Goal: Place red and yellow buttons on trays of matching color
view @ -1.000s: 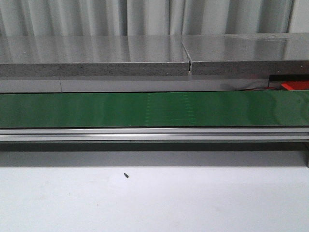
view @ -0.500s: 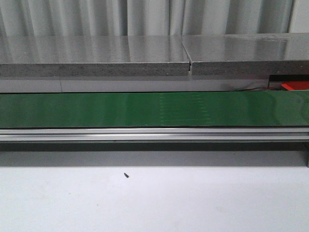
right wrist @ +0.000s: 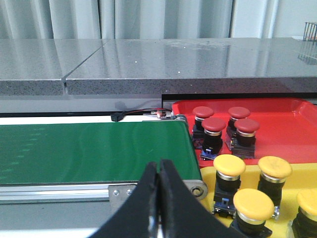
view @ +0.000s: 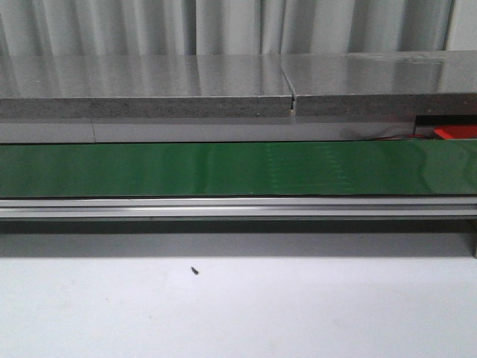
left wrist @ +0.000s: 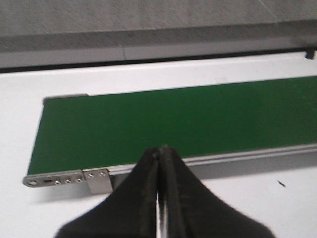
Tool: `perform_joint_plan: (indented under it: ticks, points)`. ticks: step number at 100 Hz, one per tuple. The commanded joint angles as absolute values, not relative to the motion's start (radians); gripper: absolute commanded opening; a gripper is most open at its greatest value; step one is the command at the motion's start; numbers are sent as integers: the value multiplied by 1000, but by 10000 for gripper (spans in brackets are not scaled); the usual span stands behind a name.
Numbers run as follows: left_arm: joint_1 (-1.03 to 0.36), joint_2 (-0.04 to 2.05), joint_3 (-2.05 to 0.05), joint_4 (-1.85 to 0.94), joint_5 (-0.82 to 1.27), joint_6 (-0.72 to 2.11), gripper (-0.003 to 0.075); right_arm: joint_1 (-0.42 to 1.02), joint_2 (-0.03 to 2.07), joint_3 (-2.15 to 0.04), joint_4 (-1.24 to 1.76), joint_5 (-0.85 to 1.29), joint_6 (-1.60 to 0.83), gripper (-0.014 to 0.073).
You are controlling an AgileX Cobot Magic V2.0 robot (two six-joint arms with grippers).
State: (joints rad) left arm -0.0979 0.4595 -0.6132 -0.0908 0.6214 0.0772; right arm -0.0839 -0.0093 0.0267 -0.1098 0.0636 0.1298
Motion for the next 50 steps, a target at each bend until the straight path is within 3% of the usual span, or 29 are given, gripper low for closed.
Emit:
perform_joint_plan:
  ticks: [1, 16, 50]
  points:
    - [-70, 426, -564, -78, 401, 59, -19, -82, -31, 14, -122, -8, 131, -67]
    - [-70, 331, -386, -26, 110, 0, -19, -82, -31, 14, -122, -8, 131, -67]
    - [-61, 103, -95, -9, 11, -17, -19, -82, -31, 14, -122, -8, 131, -67]
